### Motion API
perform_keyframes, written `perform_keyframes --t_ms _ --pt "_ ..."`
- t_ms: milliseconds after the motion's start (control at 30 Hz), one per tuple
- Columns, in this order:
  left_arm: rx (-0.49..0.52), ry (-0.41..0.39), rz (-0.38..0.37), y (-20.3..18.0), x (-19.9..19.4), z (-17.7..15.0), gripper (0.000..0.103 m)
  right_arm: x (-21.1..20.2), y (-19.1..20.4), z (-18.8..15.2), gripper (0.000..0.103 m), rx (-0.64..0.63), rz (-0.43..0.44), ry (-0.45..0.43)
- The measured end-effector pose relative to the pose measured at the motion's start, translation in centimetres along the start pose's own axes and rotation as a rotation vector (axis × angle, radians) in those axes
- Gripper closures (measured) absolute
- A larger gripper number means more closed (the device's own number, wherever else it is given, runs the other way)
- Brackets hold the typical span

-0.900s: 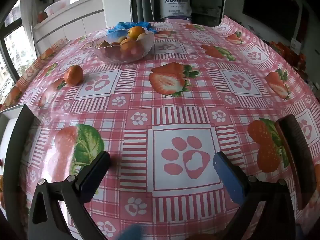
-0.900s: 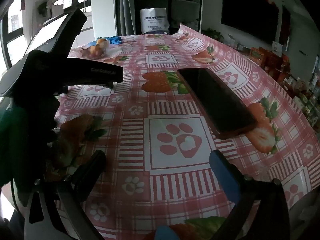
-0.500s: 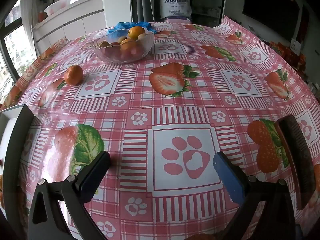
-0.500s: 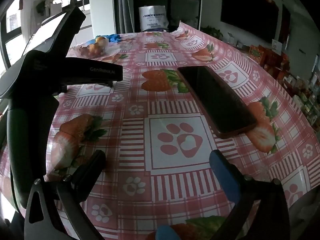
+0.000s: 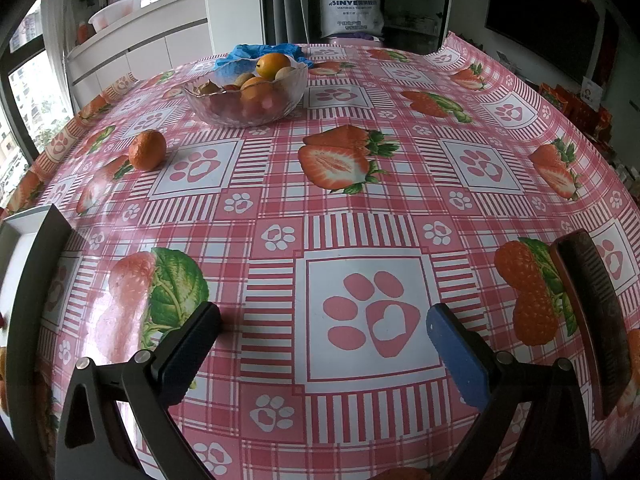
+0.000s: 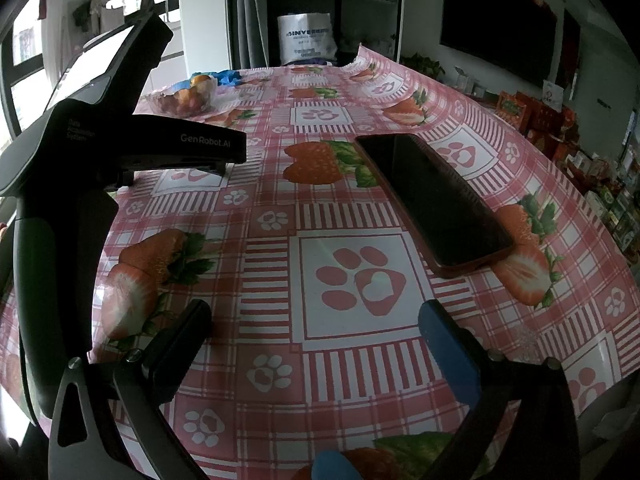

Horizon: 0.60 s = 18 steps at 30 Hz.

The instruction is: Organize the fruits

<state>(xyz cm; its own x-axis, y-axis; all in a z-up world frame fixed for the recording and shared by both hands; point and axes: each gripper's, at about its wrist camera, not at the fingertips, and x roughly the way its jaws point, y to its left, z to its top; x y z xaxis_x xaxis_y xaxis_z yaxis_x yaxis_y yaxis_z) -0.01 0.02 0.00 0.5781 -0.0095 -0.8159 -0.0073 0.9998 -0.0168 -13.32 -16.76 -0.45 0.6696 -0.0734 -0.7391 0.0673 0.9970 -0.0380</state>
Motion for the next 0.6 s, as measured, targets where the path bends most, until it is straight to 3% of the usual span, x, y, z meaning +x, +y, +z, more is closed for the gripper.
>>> perform_keyframes --t_ms 600 --pt "0.000 0.000 0.000 0.00 0.00 0.00 0.000 0.05 0.52 0.19 0.000 0.009 -0.005 -0.005"
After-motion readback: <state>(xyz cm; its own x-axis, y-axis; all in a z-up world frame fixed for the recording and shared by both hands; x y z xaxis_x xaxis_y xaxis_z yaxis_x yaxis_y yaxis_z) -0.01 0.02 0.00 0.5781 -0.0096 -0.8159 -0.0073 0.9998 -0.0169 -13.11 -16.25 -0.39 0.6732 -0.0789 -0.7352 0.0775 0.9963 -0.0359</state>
